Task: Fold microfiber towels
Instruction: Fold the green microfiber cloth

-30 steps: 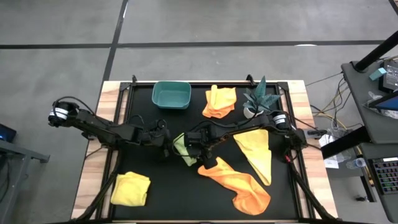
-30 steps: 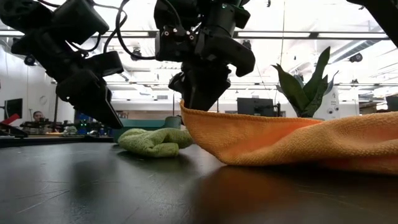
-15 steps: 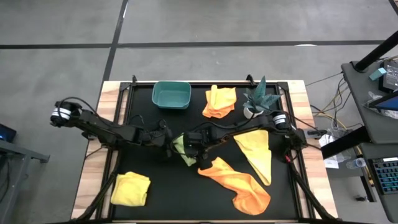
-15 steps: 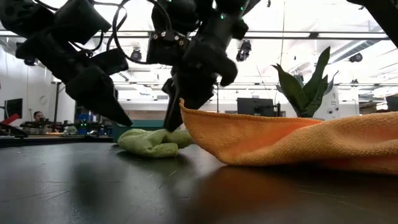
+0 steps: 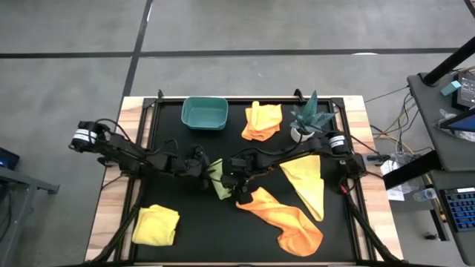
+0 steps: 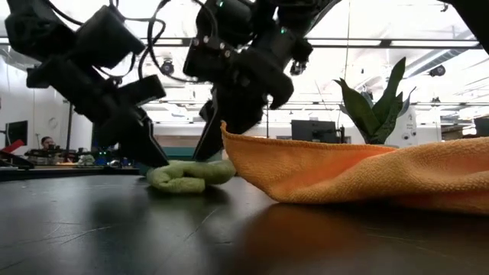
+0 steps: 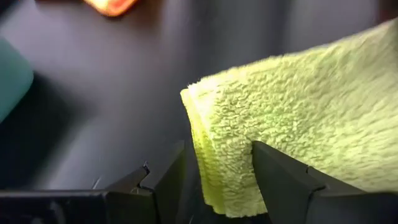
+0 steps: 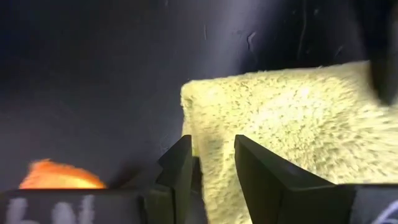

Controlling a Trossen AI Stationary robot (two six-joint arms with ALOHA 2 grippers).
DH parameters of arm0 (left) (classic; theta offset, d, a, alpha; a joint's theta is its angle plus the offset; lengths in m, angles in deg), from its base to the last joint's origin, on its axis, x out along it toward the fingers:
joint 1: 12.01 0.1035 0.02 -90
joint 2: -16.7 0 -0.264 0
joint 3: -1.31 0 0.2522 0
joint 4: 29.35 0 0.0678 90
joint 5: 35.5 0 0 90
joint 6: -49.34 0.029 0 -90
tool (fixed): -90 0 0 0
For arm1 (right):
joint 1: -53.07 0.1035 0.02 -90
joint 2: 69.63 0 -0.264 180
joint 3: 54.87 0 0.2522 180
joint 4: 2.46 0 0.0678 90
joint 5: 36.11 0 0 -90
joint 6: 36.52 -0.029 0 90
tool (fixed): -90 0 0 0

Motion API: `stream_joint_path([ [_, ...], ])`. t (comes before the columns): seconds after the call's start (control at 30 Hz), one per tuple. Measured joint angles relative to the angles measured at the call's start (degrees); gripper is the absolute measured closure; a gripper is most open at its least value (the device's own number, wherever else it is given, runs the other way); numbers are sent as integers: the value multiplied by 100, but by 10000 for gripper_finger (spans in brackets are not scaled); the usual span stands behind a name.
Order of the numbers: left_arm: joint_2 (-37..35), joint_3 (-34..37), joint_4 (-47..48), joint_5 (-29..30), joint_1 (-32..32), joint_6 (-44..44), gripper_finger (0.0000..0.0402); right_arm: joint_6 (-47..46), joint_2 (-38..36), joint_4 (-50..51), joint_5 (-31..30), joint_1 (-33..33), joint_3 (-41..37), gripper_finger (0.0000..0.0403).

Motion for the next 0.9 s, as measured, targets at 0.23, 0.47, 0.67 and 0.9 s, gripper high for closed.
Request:
stream_joint_path([
  [0.23,-75,-36,697,22,0,-324,229,205,-495,780,-939,-15,-38,291],
  [0.47,-590,-3,1867,217,13,-1600,229,-568,-791,761,-1513,-226,-242,291],
  [0.67,-781,2,1857,-310,-40,-2519,229,-961,-789,-391,-1420,-376,-1017,291],
  [0.9,-747,2,1725,-512,-232,-2857,229,-1775,-782,-2043,-601,-404,-1720,291],
])
